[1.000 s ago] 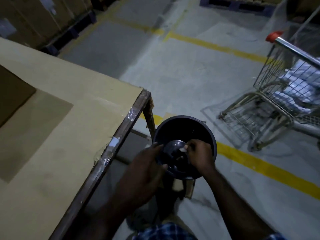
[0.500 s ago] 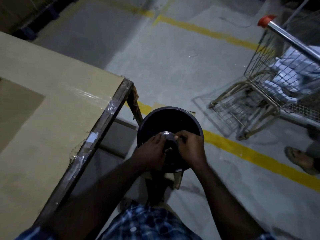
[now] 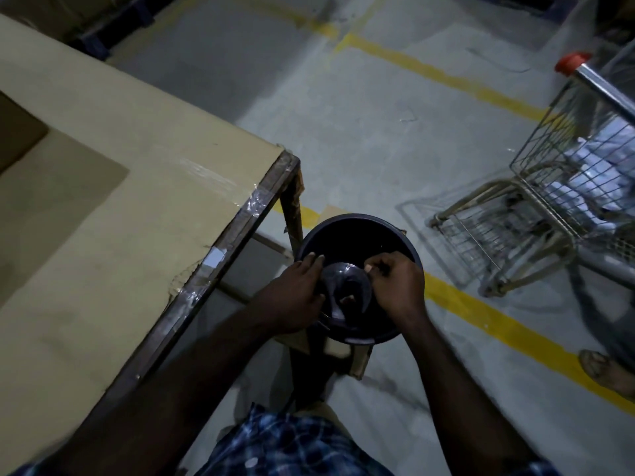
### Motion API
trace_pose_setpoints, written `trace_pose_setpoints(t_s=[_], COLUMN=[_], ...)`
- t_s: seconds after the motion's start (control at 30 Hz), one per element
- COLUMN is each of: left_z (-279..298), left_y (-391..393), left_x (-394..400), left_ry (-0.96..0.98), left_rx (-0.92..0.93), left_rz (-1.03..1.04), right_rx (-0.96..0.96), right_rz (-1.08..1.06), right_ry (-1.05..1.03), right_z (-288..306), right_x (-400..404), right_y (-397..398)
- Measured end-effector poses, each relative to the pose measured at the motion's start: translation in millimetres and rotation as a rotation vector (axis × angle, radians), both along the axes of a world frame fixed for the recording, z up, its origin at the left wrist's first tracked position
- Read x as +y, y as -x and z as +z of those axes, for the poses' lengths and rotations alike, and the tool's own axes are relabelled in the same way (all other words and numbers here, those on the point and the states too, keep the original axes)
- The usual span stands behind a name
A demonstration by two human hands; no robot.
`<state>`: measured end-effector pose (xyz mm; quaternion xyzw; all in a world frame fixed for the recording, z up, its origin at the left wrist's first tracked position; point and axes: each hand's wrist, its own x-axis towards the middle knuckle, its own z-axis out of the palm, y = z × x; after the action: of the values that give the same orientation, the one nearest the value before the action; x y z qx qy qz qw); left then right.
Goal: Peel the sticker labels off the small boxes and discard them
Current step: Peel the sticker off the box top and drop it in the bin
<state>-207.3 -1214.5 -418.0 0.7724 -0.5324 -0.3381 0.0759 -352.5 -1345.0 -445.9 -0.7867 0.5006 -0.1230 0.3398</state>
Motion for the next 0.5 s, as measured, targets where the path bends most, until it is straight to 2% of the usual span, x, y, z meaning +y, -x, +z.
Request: trace_pose_setpoints(t_s=[0.13, 0.3, 0.5], left_z=[7, 26, 55], left_y=[-6, -10, -6], left_x=[24, 56, 78], left_ry=[0.065, 0.165, 0.255], left_rx=[0.033, 0.063, 0.088], left_rz=[0.045, 0.075, 0.021], right_rx=[-0.055, 0.106, 0.083], right_rz=[-0.018, 0.052, -0.158], right_ry=[-0.029, -0.002, -0.044], right_z=[13, 23, 36], right_x=[3, 19, 52], right_y=[-4, -11, -11])
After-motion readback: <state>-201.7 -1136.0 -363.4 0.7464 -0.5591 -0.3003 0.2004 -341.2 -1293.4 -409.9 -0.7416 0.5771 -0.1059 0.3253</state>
